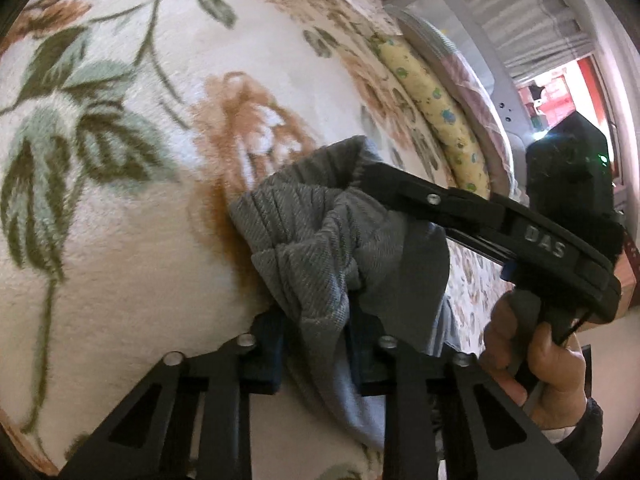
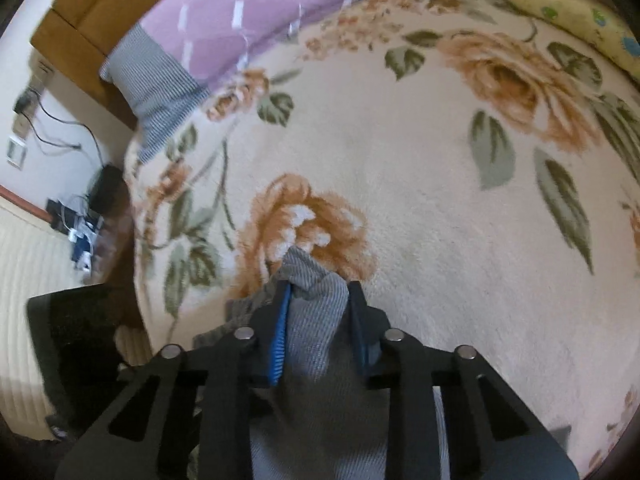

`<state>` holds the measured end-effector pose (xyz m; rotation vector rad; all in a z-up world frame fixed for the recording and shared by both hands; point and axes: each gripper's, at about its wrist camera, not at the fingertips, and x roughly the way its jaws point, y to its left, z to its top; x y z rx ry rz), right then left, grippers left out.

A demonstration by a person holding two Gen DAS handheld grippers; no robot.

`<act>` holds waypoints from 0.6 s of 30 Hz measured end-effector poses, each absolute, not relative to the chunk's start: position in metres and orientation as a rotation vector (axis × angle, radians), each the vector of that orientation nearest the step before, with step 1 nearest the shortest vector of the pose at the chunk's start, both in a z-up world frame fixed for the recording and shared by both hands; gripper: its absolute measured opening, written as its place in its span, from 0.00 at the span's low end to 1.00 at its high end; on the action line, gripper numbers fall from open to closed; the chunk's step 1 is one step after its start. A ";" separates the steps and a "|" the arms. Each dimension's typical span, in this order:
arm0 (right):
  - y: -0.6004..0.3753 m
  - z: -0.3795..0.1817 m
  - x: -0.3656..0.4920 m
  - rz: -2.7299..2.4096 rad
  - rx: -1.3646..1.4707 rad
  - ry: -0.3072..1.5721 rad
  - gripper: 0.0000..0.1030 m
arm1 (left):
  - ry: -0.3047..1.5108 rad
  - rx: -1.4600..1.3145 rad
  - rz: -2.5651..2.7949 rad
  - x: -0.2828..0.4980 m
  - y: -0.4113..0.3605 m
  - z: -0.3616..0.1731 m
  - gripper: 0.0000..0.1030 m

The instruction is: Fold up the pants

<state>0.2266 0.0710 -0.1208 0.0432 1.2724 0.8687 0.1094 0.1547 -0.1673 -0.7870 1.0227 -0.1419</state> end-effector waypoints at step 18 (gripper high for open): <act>-0.067 -0.026 0.173 0.849 0.277 1.036 0.25 | 0.934 -0.561 -0.280 0.086 0.063 -0.070 0.17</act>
